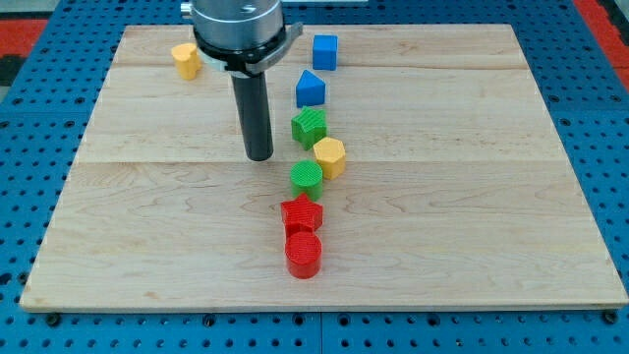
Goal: Slide the red circle below the red star
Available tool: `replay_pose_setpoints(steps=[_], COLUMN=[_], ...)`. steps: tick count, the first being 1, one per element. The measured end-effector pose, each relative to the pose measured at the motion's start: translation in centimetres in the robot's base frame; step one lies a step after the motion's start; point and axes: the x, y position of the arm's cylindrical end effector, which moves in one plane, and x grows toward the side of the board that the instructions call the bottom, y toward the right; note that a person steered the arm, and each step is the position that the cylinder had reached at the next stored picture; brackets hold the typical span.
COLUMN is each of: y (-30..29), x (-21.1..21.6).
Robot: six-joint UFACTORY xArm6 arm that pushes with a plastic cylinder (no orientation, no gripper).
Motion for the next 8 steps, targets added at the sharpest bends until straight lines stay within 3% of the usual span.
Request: replay_pose_setpoints(steps=[1,2,3,5,6,8], y=[-1.7,4.0,7.1,18.3,20.7,13.1], x=[3.7,16.1,18.7,18.7,17.4,17.5])
